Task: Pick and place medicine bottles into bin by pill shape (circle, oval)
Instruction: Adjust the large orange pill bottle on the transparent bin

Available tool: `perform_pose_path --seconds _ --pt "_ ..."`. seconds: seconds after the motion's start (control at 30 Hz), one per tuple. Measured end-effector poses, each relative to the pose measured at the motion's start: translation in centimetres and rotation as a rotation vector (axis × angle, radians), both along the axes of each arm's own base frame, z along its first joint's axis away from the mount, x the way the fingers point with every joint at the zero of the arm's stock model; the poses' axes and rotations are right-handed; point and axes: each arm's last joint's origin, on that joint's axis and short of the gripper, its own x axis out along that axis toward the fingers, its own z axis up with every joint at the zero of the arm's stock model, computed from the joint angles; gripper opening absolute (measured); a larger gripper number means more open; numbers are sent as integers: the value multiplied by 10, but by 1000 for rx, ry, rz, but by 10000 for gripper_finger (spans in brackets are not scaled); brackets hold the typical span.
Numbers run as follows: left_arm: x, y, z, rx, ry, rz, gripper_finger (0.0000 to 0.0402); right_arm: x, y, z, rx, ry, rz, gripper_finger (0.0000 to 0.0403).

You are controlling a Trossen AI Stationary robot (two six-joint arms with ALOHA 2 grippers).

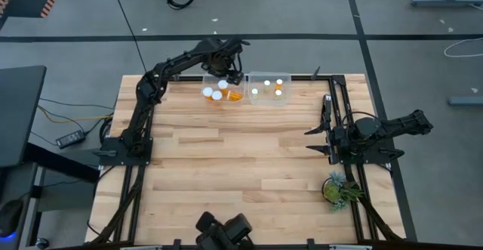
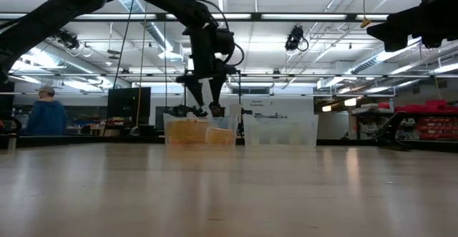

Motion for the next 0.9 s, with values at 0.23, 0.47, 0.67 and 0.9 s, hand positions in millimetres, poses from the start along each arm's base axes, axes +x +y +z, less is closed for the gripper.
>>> perform_pose_path --seconds 0.23,0.47,0.67,0.9 --pt "22 -28 6 121 82 -509 259 0 0 0 0 0 0 229" --pt "40 -60 1 260 280 -810 256 0 0 0 0 1 0 229" --pt "45 -67 1 288 313 -954 238 0 0 0 1 1 0 229" --pt "40 -55 -1 276 307 -1032 222 0 0 1 -5 -11 1 229"
